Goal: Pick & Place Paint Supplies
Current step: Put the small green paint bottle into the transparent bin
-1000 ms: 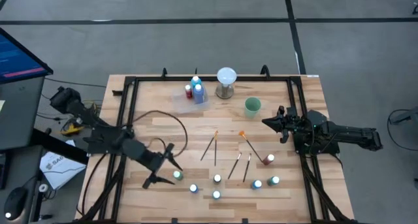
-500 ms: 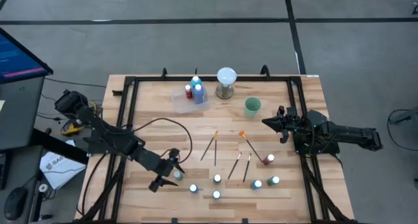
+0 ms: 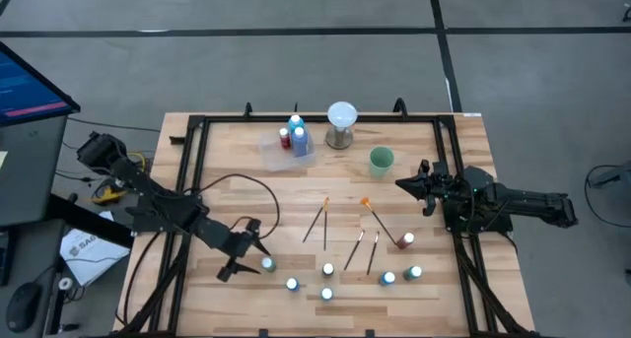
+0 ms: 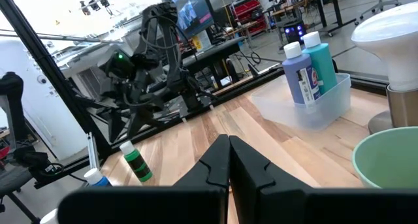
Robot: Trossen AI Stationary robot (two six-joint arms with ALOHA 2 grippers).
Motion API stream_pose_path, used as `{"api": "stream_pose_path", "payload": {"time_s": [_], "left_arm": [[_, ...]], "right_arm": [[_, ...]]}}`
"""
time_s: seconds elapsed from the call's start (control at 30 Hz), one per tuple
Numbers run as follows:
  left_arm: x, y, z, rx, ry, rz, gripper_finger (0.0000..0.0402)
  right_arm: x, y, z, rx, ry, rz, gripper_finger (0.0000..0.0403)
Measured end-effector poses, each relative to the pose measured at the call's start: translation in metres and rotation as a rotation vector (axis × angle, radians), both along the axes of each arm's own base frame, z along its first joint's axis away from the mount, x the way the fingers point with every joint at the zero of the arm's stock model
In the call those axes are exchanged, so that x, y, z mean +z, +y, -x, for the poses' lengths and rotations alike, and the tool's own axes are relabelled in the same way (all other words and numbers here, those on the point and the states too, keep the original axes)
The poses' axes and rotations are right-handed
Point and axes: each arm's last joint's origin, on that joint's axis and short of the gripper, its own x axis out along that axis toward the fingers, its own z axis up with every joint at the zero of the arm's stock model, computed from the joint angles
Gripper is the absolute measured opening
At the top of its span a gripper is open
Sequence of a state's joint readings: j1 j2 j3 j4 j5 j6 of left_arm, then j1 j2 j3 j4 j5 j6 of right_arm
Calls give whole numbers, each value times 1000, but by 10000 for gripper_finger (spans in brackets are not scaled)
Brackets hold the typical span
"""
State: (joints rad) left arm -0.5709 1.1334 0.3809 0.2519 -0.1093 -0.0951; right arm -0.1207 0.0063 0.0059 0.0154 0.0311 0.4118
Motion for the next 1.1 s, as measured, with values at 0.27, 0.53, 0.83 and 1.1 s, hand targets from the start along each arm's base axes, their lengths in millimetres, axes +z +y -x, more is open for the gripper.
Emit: {"api": "stream_pose_path", "payload": {"time_s": [0.27,0.53,0.83,1.1], "left_arm": [[-10,3,2,17,-43,12,253],[-16,6,-2,43,-58,43,253],[-26,2,-7,38,-42,38,248],[-31,1,-10,55,-37,31,204]], "right_arm": [[0,0,0,0,-2,-12,0],[0,0,0,0,-5,-34,0],[0,0,0,0,-5,-34,0],[0,0,0,-2,-5,-34,0]]}}
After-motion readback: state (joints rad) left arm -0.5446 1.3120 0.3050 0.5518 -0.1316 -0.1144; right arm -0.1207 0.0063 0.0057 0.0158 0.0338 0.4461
